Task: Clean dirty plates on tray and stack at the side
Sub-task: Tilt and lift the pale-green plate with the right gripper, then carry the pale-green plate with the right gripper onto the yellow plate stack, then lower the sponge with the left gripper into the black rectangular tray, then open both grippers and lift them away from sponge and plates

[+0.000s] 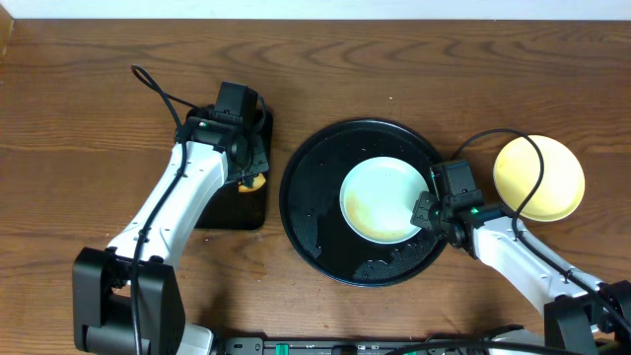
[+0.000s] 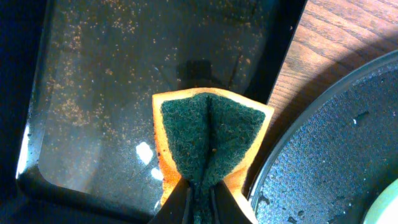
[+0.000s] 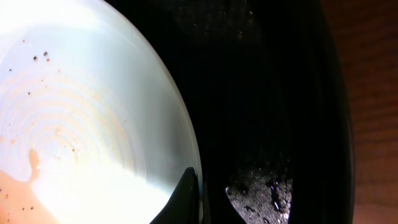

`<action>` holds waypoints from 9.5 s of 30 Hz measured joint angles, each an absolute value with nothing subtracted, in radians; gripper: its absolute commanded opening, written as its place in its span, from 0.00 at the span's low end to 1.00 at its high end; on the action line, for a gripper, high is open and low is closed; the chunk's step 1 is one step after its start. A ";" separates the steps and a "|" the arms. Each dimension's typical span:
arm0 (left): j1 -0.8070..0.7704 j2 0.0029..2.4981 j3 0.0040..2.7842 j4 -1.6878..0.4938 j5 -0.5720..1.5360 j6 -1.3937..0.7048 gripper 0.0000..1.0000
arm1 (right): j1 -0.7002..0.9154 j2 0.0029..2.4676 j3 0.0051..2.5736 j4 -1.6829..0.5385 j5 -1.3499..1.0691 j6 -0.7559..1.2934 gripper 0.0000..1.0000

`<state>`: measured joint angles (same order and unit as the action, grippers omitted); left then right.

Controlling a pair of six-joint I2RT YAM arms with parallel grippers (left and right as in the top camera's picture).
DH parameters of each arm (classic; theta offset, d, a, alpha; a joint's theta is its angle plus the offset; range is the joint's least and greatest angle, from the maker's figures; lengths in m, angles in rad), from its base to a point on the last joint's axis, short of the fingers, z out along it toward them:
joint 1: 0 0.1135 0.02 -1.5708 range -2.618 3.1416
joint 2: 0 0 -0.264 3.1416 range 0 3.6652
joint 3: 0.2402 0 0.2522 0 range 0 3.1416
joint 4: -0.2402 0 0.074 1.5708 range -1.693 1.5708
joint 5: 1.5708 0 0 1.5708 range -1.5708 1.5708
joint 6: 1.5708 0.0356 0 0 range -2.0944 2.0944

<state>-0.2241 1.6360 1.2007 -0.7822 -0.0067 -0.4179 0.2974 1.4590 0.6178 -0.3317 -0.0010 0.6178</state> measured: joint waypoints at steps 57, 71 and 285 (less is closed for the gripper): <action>-0.224 1.636 1.201 -0.782 -0.007 -0.418 0.08 | 0.784 1.419 1.116 -0.635 1.018 -0.220 0.01; -0.224 1.636 1.201 -0.782 -0.007 -0.418 0.09 | 0.744 1.419 1.117 -0.636 0.978 -0.121 0.01; -0.141 1.023 1.022 -0.992 0.054 -0.244 0.80 | -0.059 1.044 0.881 -0.824 -0.208 -0.010 0.99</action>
